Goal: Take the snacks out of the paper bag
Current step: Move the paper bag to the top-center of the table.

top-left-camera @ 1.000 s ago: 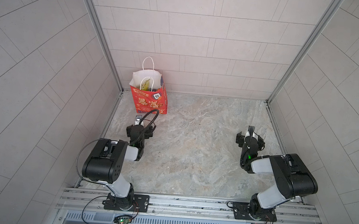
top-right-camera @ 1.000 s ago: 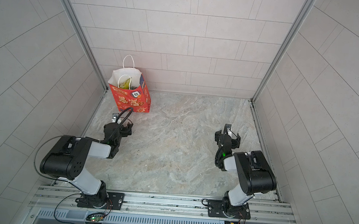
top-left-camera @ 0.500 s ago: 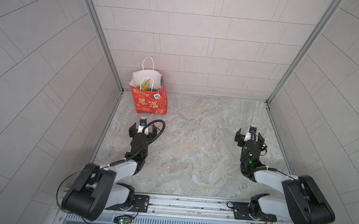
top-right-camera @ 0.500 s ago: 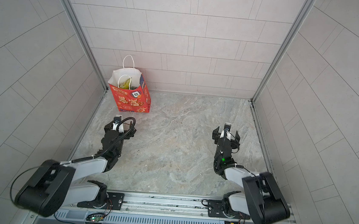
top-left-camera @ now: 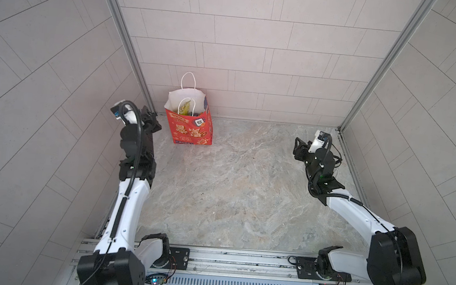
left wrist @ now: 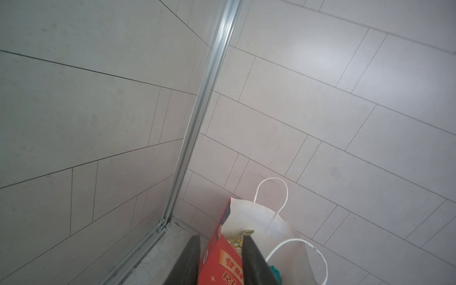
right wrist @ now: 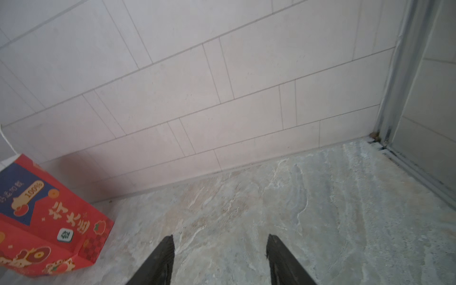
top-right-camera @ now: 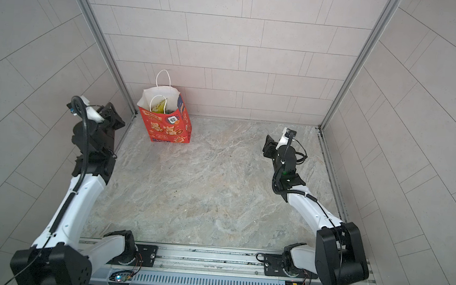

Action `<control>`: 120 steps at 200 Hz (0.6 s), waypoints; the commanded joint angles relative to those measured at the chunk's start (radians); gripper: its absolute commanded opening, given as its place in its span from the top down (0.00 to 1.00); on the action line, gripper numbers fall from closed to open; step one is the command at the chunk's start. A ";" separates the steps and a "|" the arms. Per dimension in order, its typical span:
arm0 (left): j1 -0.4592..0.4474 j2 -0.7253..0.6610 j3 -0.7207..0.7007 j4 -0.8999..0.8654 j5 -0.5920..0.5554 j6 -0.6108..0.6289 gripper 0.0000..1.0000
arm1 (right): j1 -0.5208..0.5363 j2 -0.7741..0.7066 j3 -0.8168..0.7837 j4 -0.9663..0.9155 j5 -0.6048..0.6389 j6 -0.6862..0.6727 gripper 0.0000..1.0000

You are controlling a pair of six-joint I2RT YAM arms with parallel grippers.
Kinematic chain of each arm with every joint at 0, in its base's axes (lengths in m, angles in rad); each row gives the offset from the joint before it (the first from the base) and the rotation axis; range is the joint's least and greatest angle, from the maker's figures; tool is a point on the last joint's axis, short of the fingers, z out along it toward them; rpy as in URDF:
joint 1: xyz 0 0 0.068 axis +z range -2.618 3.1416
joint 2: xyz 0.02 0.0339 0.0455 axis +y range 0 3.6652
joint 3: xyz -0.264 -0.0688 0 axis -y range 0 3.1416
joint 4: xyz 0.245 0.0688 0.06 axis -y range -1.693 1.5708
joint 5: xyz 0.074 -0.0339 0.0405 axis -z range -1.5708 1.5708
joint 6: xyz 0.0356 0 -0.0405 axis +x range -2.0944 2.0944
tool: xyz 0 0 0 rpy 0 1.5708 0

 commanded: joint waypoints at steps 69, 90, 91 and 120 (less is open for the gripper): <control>0.175 0.789 0.630 -0.351 0.622 0.019 1.00 | 0.117 0.136 0.178 -0.215 -0.257 -0.074 0.44; 0.176 0.908 0.704 -0.360 0.660 0.032 1.00 | 0.139 0.147 0.125 -0.136 -0.271 -0.068 0.44; 0.177 0.914 0.709 -0.361 0.663 0.033 1.00 | 0.139 0.149 0.125 -0.134 -0.273 -0.067 0.44; 0.175 1.099 0.836 -0.374 0.758 0.030 1.00 | 0.159 0.181 0.143 -0.124 -0.334 -0.060 0.47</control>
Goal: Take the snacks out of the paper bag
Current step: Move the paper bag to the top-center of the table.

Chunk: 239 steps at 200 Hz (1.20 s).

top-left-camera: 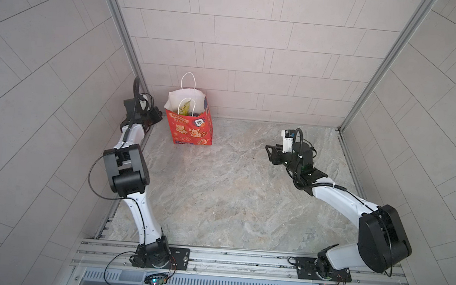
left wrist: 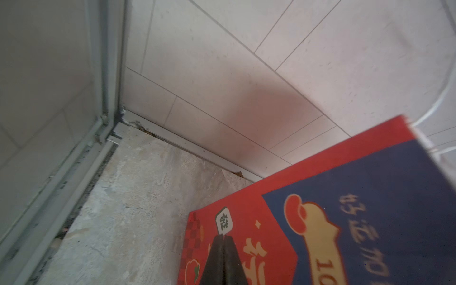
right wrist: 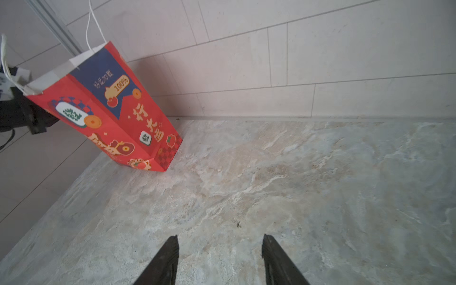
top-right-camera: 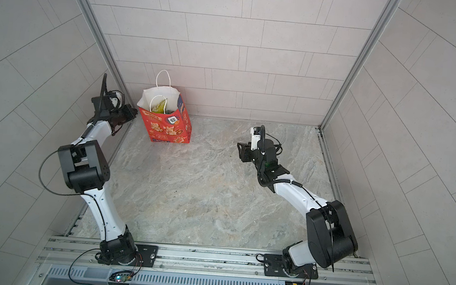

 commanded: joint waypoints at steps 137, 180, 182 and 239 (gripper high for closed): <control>-0.083 0.422 0.359 -0.037 0.165 0.015 1.00 | 0.022 -0.080 -0.090 0.144 0.019 0.004 0.46; -0.137 0.394 0.311 0.036 0.181 -0.029 1.00 | 0.001 -0.135 -0.158 0.159 0.181 0.020 0.46; -0.139 0.391 0.304 0.045 0.183 -0.035 1.00 | -0.004 -0.137 -0.159 0.164 0.181 0.026 0.46; -0.225 0.280 0.086 0.173 0.173 -0.041 1.00 | -0.112 -0.101 -0.120 0.137 0.167 0.134 0.46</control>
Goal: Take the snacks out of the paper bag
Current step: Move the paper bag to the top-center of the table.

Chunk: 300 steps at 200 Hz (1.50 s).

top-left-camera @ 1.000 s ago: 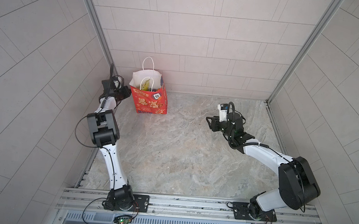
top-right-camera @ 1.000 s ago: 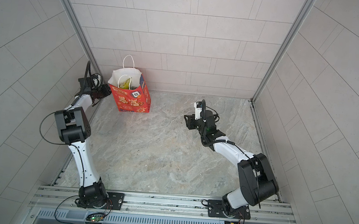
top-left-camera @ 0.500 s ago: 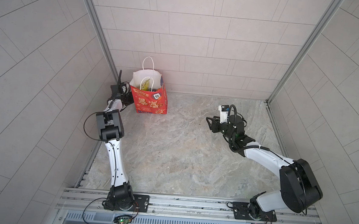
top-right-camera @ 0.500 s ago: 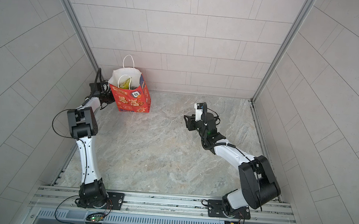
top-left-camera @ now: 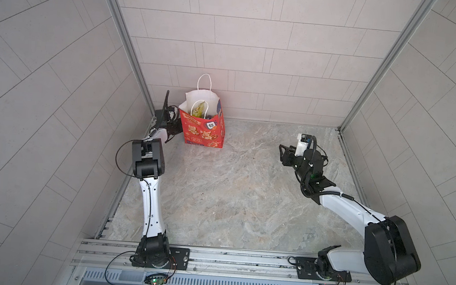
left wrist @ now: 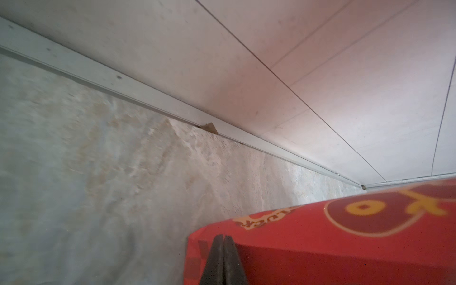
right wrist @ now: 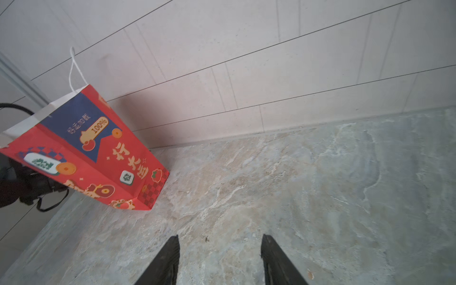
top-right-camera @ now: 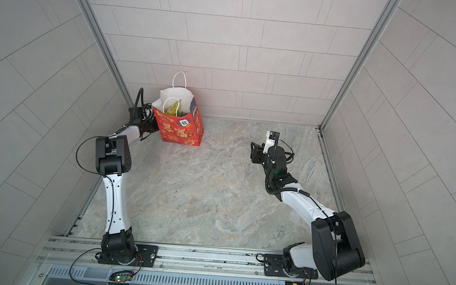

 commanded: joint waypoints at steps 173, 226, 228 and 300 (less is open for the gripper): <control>-0.319 -0.302 -0.465 0.330 0.003 -0.109 1.00 | -0.187 0.199 0.111 0.022 -0.082 0.248 0.47; -0.343 -0.318 -0.462 0.349 -0.003 -0.134 1.00 | -0.212 0.307 0.213 -0.024 -0.107 0.227 0.49; -0.342 -0.319 -0.464 0.350 -0.007 -0.136 1.00 | -0.211 0.313 0.221 -0.027 -0.109 0.223 0.49; -0.339 -0.329 -0.507 0.373 -0.029 -0.147 1.00 | -0.144 0.643 0.625 -0.228 -0.254 0.149 0.60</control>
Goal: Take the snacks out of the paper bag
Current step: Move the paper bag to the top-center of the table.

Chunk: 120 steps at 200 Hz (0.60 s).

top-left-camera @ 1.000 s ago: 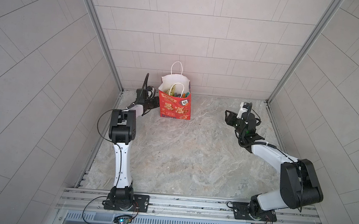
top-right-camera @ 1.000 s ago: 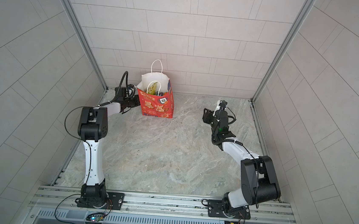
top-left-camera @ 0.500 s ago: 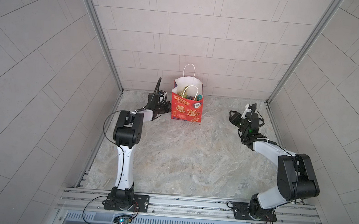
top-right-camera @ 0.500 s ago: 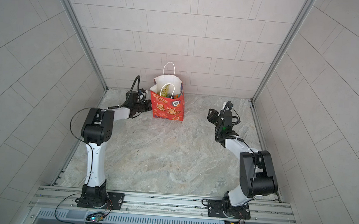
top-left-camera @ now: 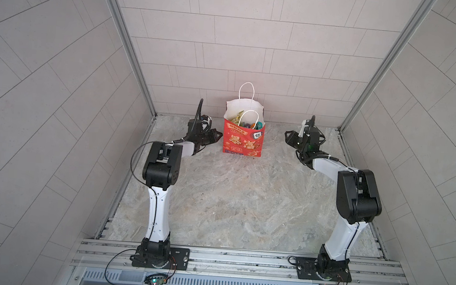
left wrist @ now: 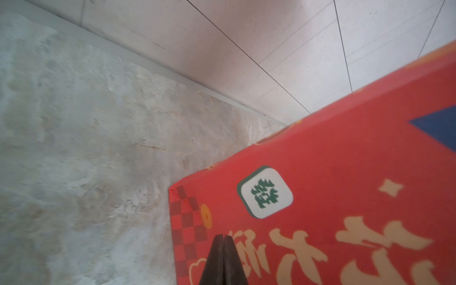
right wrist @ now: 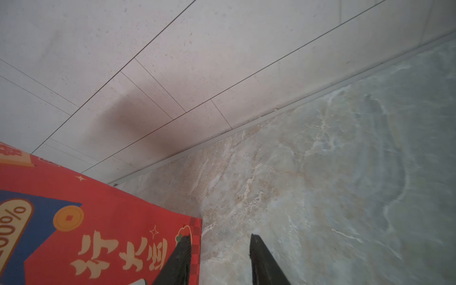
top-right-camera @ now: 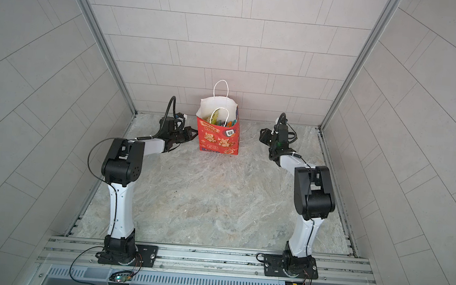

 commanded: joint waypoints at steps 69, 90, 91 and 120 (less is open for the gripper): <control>-0.088 -0.052 -0.046 0.014 0.045 0.055 1.00 | 0.069 0.267 0.355 -0.120 -0.194 -0.055 0.60; -0.092 -0.083 -0.074 0.017 0.031 0.061 1.00 | 0.067 0.235 0.346 -0.126 -0.203 -0.082 0.63; -0.092 -0.085 -0.076 0.017 0.030 0.061 1.00 | 0.067 0.231 0.344 -0.127 -0.201 -0.084 0.63; -0.063 -0.171 -0.172 0.109 -0.073 0.016 0.99 | 0.021 0.124 0.351 -0.214 -0.164 -0.098 0.62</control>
